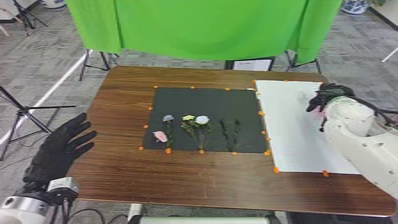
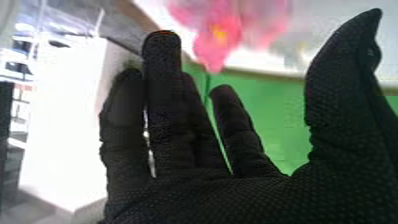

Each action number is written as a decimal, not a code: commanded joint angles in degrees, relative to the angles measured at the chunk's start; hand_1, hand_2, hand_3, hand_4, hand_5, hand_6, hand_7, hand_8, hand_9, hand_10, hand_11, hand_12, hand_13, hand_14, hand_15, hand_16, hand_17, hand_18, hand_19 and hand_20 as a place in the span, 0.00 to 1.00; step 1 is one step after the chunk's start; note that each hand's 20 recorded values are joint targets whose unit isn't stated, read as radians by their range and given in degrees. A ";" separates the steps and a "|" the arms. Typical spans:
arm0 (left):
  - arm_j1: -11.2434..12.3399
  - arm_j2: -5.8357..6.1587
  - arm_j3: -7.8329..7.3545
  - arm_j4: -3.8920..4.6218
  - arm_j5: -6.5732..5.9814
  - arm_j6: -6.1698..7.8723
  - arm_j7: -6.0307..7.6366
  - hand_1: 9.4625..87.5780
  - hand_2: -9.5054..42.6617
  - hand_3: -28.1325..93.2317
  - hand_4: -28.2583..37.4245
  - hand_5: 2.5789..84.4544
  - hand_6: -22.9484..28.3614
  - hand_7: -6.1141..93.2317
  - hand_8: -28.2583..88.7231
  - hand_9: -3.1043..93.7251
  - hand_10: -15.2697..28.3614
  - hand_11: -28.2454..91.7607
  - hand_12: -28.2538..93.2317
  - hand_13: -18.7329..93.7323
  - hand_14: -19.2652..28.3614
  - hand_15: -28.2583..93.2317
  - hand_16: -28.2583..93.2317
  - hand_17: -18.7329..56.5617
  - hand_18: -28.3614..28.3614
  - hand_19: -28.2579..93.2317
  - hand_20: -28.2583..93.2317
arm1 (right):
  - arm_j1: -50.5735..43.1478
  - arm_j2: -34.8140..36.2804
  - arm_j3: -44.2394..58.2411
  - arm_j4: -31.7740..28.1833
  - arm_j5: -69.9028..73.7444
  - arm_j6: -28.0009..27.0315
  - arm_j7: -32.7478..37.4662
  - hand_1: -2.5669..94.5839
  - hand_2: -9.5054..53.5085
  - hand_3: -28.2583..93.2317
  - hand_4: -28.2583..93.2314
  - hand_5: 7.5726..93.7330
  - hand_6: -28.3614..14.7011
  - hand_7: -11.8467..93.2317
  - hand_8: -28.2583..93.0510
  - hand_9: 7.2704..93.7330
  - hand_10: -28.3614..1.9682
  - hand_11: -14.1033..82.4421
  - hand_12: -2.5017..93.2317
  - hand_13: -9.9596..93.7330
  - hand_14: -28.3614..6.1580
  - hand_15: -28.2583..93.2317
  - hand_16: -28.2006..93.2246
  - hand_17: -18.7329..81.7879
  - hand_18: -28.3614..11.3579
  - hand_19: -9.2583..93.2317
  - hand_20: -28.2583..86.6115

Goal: Arrange flowers

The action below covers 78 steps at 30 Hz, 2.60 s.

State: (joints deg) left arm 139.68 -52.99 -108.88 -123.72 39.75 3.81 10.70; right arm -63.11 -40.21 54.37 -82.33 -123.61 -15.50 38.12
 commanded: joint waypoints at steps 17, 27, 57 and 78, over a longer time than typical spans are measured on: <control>-0.18 0.13 -0.10 0.04 0.02 -0.76 -0.60 0.19 0.16 0.79 0.00 0.29 0.52 0.25 0.16 0.24 0.60 0.39 0.40 0.31 0.73 0.44 0.26 0.09 0.91 0.54 0.31 | -4.15 1.88 -0.57 -1.30 -5.05 15.31 -9.68 0.55 0.00 0.94 0.00 0.70 0.68 0.63 0.26 0.94 0.79 0.33 0.54 0.90 0.73 0.72 0.49 0.60 0.22 0.93 0.67; 0.06 -0.11 -0.03 -0.07 0.08 -0.66 -0.64 0.19 0.16 0.80 0.00 0.29 0.52 0.26 0.16 0.24 0.60 0.39 0.40 0.31 0.73 0.44 0.26 0.09 0.91 0.54 0.31 | -4.87 -0.57 1.93 -15.16 2.29 10.79 -16.10 0.54 0.00 0.95 0.01 0.71 0.68 0.62 0.27 0.95 0.78 0.33 0.56 0.90 0.73 0.72 0.50 0.60 0.22 0.94 0.67; -0.95 0.01 1.20 0.09 0.04 -0.56 -1.04 0.19 0.16 0.80 0.00 0.29 0.52 0.25 0.16 0.24 0.60 0.39 0.39 0.31 0.73 0.44 0.26 0.09 0.91 0.55 0.31 | 3.28 -11.08 -9.90 -13.38 -1.97 0.47 -20.93 0.50 0.00 0.95 0.05 0.68 0.70 0.65 0.27 0.94 0.78 0.34 0.57 0.86 0.71 0.76 0.51 0.57 0.22 0.94 0.68; -1.13 0.63 0.92 0.41 -0.01 -1.40 -1.64 0.19 0.16 0.80 0.00 0.29 0.52 0.26 0.16 0.24 0.60 0.39 0.39 0.31 0.73 0.44 0.26 0.09 0.91 0.54 0.31 | 3.33 -11.84 -9.81 -12.78 -4.71 -0.63 -18.39 0.37 0.00 0.95 0.00 0.57 0.67 0.55 0.26 0.75 0.66 0.45 0.41 0.77 0.67 0.79 0.51 0.51 0.21 0.91 0.71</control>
State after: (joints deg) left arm 138.20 -52.56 -107.66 -123.54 39.77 3.34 9.96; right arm -60.11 -52.28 44.09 -94.48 -127.02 -15.08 18.59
